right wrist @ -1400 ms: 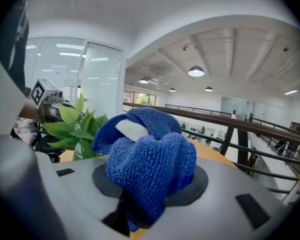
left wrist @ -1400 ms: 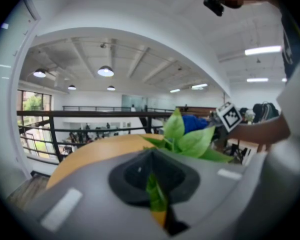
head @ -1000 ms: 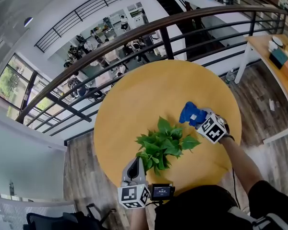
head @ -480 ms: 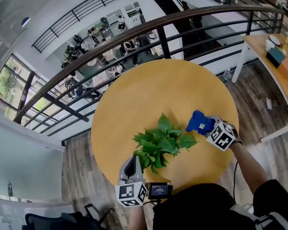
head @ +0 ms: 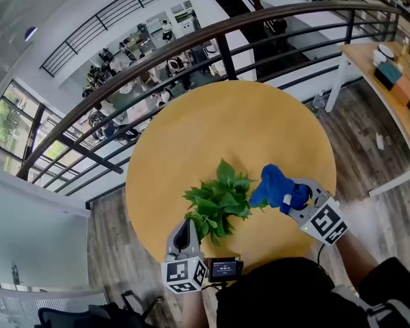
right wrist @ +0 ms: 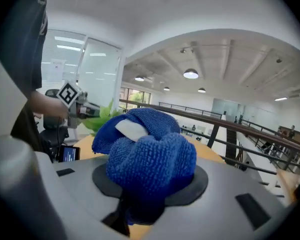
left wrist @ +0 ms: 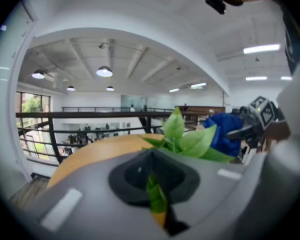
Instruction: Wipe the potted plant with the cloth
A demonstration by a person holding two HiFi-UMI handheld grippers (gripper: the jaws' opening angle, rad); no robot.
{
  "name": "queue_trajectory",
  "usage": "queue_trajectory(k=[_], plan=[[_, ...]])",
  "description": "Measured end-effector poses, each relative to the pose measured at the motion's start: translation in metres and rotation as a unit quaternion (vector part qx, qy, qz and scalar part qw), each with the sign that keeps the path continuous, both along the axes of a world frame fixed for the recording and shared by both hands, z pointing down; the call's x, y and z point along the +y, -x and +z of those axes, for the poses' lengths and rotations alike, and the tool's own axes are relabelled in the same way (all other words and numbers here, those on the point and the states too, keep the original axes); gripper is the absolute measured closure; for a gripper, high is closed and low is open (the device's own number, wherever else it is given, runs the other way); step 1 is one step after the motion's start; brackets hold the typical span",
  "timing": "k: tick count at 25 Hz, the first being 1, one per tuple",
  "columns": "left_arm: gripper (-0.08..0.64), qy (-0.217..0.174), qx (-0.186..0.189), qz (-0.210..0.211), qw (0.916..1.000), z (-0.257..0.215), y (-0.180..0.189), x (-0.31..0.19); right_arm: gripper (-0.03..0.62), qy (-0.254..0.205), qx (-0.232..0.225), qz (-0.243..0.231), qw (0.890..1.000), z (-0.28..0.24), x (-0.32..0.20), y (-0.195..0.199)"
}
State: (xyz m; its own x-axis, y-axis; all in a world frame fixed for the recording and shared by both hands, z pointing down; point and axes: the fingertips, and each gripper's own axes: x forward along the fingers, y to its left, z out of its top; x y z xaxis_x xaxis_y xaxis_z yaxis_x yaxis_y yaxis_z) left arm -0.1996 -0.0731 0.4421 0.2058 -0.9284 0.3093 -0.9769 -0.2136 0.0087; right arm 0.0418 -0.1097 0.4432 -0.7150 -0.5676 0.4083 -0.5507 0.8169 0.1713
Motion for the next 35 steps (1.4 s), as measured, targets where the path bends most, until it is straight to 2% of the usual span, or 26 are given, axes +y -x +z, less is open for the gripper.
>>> queue_trajectory(k=[3, 6, 9, 12, 15, 17, 19, 21, 25, 27, 30, 33, 35], plan=[[0.561, 0.001, -0.002, 0.001, 1.0, 0.002, 0.001, 0.0, 0.428, 0.064, 0.062, 0.032, 0.995, 0.072, 0.01, -0.024], [0.56, 0.001, -0.005, 0.005, 1.0, 0.002, -0.001, 0.0, 0.428, 0.125, 0.105, 0.095, 0.982, 0.125, 0.013, -0.069], [0.56, 0.002, -0.007, 0.006, 1.0, 0.002, -0.002, -0.001, 0.428, 0.147, 0.123, 0.121, 0.974, 0.145, 0.015, -0.093], [0.56, 0.002, -0.009, 0.007, 0.9999, 0.001, -0.002, -0.001, 0.428, 0.139, 0.087, 0.104, 0.981, 0.132, 0.015, -0.079], [0.56, 0.001, -0.01, 0.007, 0.9999, 0.0, -0.003, 0.001, 0.428, 0.139, -0.002, 0.065, 0.988, 0.105, 0.011, -0.048], [0.561, 0.001, -0.01, 0.007, 0.9999, 0.0, -0.003, 0.002, 0.428, 0.149, -0.041, 0.043, 0.987, 0.097, 0.008, -0.028], [0.561, 0.0, -0.011, 0.007, 0.9999, 0.0, -0.004, 0.003, 0.428, 0.17, -0.043, 0.033, 0.984, 0.107, 0.004, -0.013], [0.561, 0.0, -0.011, 0.006, 0.9999, 0.001, -0.004, 0.001, 0.428, 0.197, 0.0, 0.032, 0.98, 0.133, 0.003, -0.007], [0.561, 0.0, -0.008, 0.003, 1.0, 0.001, -0.002, 0.0, 0.428, 0.206, 0.16, 0.05, 0.964, 0.186, 0.009, -0.03], [0.56, 0.002, -0.008, 0.002, 1.0, 0.001, -0.002, 0.002, 0.428, 0.202, 0.191, 0.069, 0.958, 0.19, 0.012, -0.05], [0.56, 0.002, -0.006, 0.003, 1.0, 0.001, -0.002, 0.002, 0.428, 0.177, 0.165, 0.108, 0.964, 0.162, 0.005, -0.073], [0.56, 0.001, -0.005, 0.006, 1.0, 0.0, -0.004, 0.0, 0.428, 0.12, 0.085, 0.143, 0.979, 0.095, -0.014, -0.078], [0.561, 0.001, -0.004, 0.007, 1.0, 0.0, -0.005, 0.0, 0.428, 0.08, 0.022, 0.139, 0.987, 0.042, -0.019, -0.066]])
